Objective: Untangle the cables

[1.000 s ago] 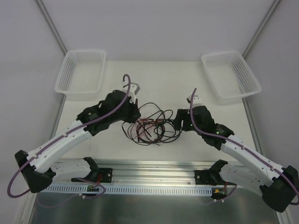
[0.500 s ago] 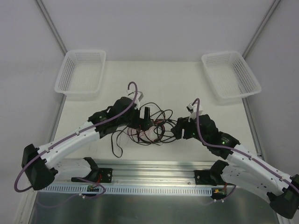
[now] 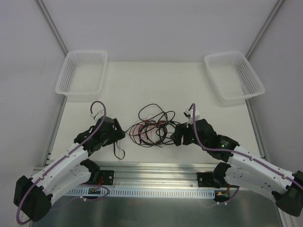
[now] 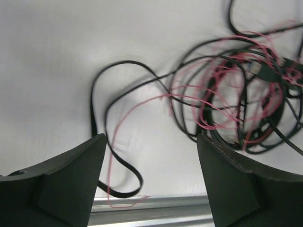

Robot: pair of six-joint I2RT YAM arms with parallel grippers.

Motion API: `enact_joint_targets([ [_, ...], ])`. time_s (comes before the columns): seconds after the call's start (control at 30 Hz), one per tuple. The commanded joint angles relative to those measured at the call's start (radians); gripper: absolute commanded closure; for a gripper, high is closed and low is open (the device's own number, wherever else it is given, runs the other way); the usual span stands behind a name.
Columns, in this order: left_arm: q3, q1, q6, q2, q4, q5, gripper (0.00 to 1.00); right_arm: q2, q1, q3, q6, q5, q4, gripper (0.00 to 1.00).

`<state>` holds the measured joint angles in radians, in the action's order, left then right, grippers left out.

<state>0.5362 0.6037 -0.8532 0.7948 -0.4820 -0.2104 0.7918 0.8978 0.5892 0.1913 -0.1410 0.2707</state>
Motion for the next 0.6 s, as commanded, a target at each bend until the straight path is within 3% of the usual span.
enact_joint_targets([
  [0.0, -0.056, -0.076, -0.049, -0.028, -0.026, 0.005, 0.24, 0.000, 0.020, 0.003, 0.017, -0.029, -0.030, 0.28],
  [0.17, -0.102, -0.153, -0.060, -0.031, -0.024, -0.018, 0.38, -0.002, 0.033, -0.006, 0.025, -0.031, -0.041, 0.28],
  [0.4, -0.101, -0.176, -0.044, 0.096, -0.006, -0.004, 0.53, 0.011, 0.046, -0.014, 0.027, -0.034, -0.059, 0.28],
  [0.57, -0.119, -0.177, -0.035, 0.161, 0.046, 0.034, 0.58, 0.012, 0.050, -0.019, 0.027, -0.035, -0.065, 0.27],
])
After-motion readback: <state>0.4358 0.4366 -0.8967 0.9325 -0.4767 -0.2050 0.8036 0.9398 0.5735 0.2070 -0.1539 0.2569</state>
